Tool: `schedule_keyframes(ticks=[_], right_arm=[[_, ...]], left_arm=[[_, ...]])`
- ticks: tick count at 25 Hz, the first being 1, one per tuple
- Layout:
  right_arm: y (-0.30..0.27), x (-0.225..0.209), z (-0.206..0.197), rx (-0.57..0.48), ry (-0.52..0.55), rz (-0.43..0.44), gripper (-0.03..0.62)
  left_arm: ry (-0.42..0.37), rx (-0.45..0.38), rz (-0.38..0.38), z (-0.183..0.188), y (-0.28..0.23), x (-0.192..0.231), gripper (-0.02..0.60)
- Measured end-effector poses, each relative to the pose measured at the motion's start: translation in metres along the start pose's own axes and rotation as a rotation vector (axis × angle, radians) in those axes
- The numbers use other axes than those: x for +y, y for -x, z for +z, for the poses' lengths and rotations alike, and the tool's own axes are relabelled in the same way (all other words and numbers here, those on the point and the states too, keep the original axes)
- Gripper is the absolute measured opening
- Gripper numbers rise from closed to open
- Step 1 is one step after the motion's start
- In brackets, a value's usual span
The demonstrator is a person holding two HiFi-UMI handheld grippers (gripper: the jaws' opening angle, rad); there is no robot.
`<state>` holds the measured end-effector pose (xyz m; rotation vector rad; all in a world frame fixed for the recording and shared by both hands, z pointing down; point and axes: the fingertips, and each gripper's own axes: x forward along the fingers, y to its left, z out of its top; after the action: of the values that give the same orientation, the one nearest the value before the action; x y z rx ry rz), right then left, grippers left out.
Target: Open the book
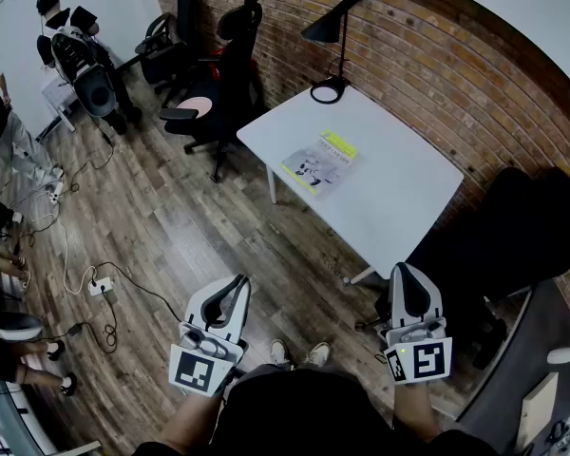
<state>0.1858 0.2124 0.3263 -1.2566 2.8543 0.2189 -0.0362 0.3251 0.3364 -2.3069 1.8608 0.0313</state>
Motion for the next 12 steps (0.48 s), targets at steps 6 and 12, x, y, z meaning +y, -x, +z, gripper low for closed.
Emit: schedule_keyframes(ticks=[6, 12], right_arm=[[-0.005, -0.003, -0.003, 0.010, 0.007, 0.005, 0.011], [-0.012, 0.010, -0.004, 0.026, -0.032, 0.015, 0.011]], left_arm=[[0.011, -0.012, -0.005, -0.002, -0.009, 0.001, 0.037], [0.050, -0.009, -0.021, -0.013, -0.002, 0.016, 0.037]])
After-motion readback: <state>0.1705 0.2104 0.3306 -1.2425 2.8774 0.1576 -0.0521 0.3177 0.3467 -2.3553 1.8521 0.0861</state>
